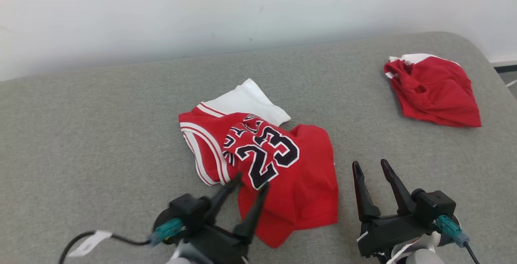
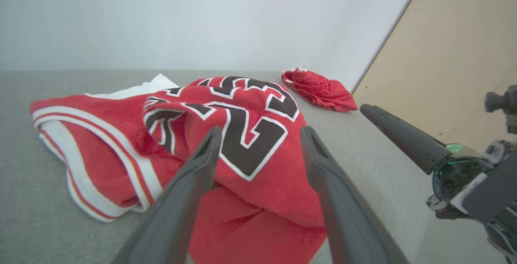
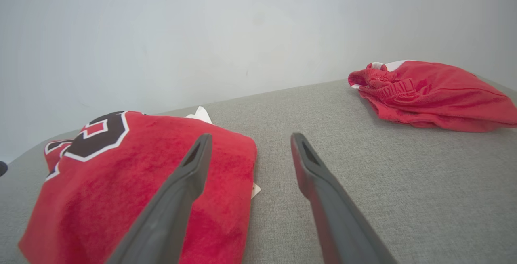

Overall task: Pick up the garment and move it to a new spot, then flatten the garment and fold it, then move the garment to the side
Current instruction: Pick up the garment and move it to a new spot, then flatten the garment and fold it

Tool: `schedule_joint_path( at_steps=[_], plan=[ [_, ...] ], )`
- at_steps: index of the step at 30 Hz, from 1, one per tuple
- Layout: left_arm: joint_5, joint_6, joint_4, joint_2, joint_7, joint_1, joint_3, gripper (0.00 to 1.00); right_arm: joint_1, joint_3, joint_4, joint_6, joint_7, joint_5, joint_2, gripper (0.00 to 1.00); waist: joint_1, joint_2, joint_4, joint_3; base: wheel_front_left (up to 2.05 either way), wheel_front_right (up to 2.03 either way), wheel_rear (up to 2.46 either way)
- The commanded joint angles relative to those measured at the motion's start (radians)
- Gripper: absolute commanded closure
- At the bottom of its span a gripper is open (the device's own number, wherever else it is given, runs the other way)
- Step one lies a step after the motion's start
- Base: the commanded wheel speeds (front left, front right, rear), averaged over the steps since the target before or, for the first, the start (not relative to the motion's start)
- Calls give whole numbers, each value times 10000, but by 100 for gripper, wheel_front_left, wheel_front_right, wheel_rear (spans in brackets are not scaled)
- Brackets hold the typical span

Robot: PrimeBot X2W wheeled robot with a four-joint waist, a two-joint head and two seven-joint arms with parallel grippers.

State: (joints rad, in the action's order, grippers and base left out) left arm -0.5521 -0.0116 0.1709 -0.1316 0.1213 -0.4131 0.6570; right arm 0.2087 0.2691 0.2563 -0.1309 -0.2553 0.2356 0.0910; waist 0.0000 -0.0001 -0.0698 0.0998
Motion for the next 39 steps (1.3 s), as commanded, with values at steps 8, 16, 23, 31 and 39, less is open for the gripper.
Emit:
schedule_joint_path(
  at_steps=[8,16,23,31,39],
  plan=[
    [972,1608,-649,-750,1323,1144,-1288,0,-315,-231,-251,3,-11,-152,38,0,0,1,447,-164,0,0,0],
    [1289,1930,-418,-953,1431,1661,-1891,0,-288,-328,-380,3,48,-201,37,0,0,1,511,-83,0,0,0],
    [1071,1462,287,-954,1440,1248,-2052,0,-152,-184,-362,3,36,-136,7,0,0,1,254,-11,0,0,0],
    [1035,983,1479,-895,1424,456,-2339,0,22,50,-309,3,-11,-59,-87,0,0,1,-513,218,0,0,0],
    [1093,636,2545,-746,1426,-56,-2593,0,155,135,-242,3,-63,-38,-102,0,0,1,-1194,431,0,0,0]
  ],
)
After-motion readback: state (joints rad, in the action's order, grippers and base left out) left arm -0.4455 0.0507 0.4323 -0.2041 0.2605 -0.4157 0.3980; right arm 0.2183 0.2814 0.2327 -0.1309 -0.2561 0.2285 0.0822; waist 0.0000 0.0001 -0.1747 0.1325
